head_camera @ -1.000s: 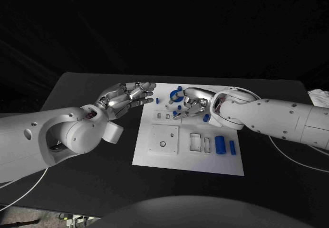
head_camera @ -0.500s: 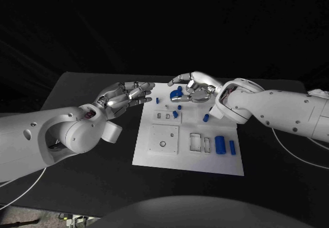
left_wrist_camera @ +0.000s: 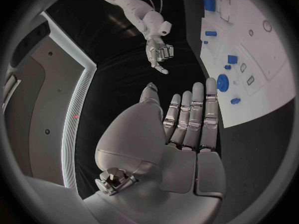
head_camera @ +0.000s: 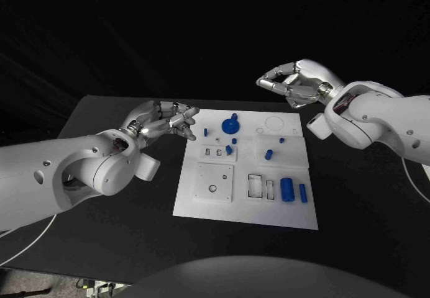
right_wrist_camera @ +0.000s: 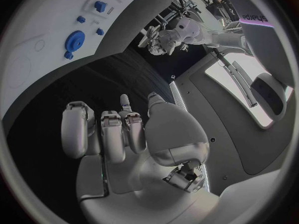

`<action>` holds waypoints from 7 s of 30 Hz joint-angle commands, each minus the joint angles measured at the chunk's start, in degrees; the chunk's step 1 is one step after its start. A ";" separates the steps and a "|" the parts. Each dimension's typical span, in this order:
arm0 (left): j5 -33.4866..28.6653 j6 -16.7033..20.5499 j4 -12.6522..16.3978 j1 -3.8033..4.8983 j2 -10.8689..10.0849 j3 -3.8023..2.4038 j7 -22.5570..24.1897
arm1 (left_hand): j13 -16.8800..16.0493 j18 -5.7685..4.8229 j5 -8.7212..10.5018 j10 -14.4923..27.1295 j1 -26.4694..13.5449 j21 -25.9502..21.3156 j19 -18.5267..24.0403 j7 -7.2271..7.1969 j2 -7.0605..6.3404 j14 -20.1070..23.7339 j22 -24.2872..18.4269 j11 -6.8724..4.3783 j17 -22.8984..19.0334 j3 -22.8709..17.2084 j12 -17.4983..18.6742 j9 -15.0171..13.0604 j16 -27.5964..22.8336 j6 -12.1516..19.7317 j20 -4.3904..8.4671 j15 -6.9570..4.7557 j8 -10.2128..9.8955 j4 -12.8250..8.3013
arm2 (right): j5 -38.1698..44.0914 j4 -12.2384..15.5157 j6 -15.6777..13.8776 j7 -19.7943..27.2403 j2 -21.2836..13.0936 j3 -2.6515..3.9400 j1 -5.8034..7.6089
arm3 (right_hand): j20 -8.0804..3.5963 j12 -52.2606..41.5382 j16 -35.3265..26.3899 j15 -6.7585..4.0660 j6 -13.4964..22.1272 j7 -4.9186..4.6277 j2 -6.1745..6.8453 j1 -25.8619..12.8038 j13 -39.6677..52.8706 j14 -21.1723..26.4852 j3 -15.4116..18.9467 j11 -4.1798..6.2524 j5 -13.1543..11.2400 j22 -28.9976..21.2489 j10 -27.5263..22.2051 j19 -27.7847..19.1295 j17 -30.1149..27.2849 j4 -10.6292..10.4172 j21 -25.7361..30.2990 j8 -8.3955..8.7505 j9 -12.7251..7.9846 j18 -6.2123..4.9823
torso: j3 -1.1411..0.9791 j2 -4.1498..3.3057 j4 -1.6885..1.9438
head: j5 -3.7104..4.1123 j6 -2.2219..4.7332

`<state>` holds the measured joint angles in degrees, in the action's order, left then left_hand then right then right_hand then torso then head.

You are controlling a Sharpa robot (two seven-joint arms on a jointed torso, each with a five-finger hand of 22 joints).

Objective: Assemble the parts on the task board

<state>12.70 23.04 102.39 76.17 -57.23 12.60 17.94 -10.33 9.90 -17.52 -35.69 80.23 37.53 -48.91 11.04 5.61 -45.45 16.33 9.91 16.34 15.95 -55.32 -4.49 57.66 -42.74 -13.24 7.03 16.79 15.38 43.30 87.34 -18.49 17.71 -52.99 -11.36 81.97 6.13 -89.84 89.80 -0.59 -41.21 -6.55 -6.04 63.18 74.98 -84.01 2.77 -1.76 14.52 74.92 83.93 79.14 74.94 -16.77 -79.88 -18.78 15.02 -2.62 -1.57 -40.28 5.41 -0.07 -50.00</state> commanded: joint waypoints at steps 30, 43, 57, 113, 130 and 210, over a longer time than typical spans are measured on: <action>38.16 -29.58 -12.96 9.42 16.87 -0.84 -65.64 | -79.67 -8.37 -1.88 -54.31 -22.01 50.20 -37.11 -8.09 1.69 -44.55 66.78 -11.01 73.66 3.51 -34.68 -5.78 32.34 -18.87 10.81 -11.04 5.89 1.32 | -2.46 8.40 5.26 -9.82 -5.27 -0.34 1.24 | 0.47 -0.16 0.20 0.79 -2.15 -0.62 -2.58 1.38 15.02 -5.99 1.77 -1.01 2.92 12.01 6.07 2.79 15.06 0.06 -2.51 -1.78 1.83 0.28 | -1.88 -0.55 -3.96 | -2.44 0.00; 34.08 -31.58 -18.08 8.70 21.97 -0.34 -66.37 | -79.67 -8.36 -5.07 -54.31 -20.23 50.07 -37.14 -7.96 2.35 -44.55 66.75 -10.96 73.66 3.68 -34.68 -6.01 32.34 -19.35 10.84 -11.02 3.47 1.14 | -3.60 8.10 6.28 -10.79 -4.81 -0.40 1.24 | 0.55 -0.16 0.20 0.86 -2.22 -0.72 -2.72 1.75 15.02 -5.99 1.97 -1.10 3.82 11.96 6.07 2.69 15.06 0.10 -2.44 -1.89 2.04 0.24 | -1.66 -0.46 -3.99 | -2.50 0.00; 32.70 -30.72 -21.85 7.76 25.04 -0.27 -65.63 | -79.67 -8.28 -5.67 -54.31 -19.65 49.89 -36.91 -7.94 2.70 -44.55 66.36 -10.93 73.66 3.62 -34.68 -6.14 32.34 -19.51 10.82 -11.01 2.81 1.15 | -4.01 7.71 6.87 -11.45 -4.66 -0.44 1.24 | 0.62 -0.16 0.20 0.95 -2.21 -0.79 -2.89 2.37 15.02 -5.99 2.04 -1.18 4.76 11.86 6.07 2.44 15.06 0.17 -2.25 -1.96 2.23 0.17 | -1.71 -0.32 -4.07 | -2.51 0.00; 31.20 -29.27 -28.22 5.05 29.64 -0.64 -63.76 | -79.67 -8.22 -7.79 -54.31 -15.90 49.65 -36.83 -8.14 3.28 -44.55 66.23 -11.13 73.66 2.79 -34.68 -7.30 32.34 -20.63 10.93 -11.17 0.84 0.90 | -5.14 6.87 6.91 -11.72 -4.53 -0.60 1.15 | 0.94 -0.16 0.20 1.29 -2.18 -1.14 -3.08 5.24 15.02 -5.99 1.95 -1.57 7.69 11.24 6.07 0.75 15.06 0.33 -0.80 -2.04 2.81 -0.29 | -1.53 -0.07 -4.01 | -1.15 0.00; 31.08 -29.47 -28.87 5.00 30.21 -0.76 -63.58 | -79.67 -7.98 -8.57 -54.31 -15.09 49.12 -36.21 -8.44 3.28 -44.55 65.22 -11.45 73.66 2.58 -34.68 -8.59 32.34 -21.28 11.21 -11.49 0.54 1.03 | -5.15 6.56 6.88 -12.16 -4.48 -0.61 1.13 | 1.03 -0.16 0.20 1.39 -2.30 -1.23 -3.28 5.96 15.02 -5.99 1.73 -1.71 7.87 11.04 6.07 0.23 15.06 0.38 -0.32 -2.09 2.92 -0.43 | -1.51 -0.14 -4.07 | -1.06 0.00; 29.44 -29.12 -31.35 3.74 31.96 -0.79 -61.82 | -79.67 -7.75 -17.49 -54.31 -5.94 48.13 -35.77 -9.87 0.63 -44.55 64.50 -12.82 73.66 -6.12 -34.68 -18.80 32.34 -21.04 12.42 -12.75 1.81 0.15 | -5.17 6.44 7.30 -12.24 -4.44 -0.65 0.98 | 1.29 -0.16 0.20 1.61 -3.22 -1.28 -3.56 8.55 15.02 -5.99 1.01 -2.01 8.59 10.46 6.07 -1.26 15.06 0.52 1.13 -2.41 3.35 -0.86 | -1.51 -0.05 -3.96 | -1.44 0.00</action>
<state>42.57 -6.37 70.97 79.97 -25.45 11.85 -40.01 -75.04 2.70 -34.92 -83.87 73.73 86.03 -84.04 1.42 6.15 -83.89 74.92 -2.32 74.95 9.97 -90.04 -23.20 89.86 -63.76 -1.30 -5.35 18.40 15.56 38.03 93.80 -12.00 5.01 -57.48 -12.00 83.01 7.58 -90.31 89.80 0.63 -44.07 -7.93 -9.46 71.06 75.03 -83.83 4.08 -3.42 22.85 74.91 83.92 78.28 74.93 -16.21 -79.03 -20.83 18.30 -2.61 -3.05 -40.31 1.44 -1.47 -50.00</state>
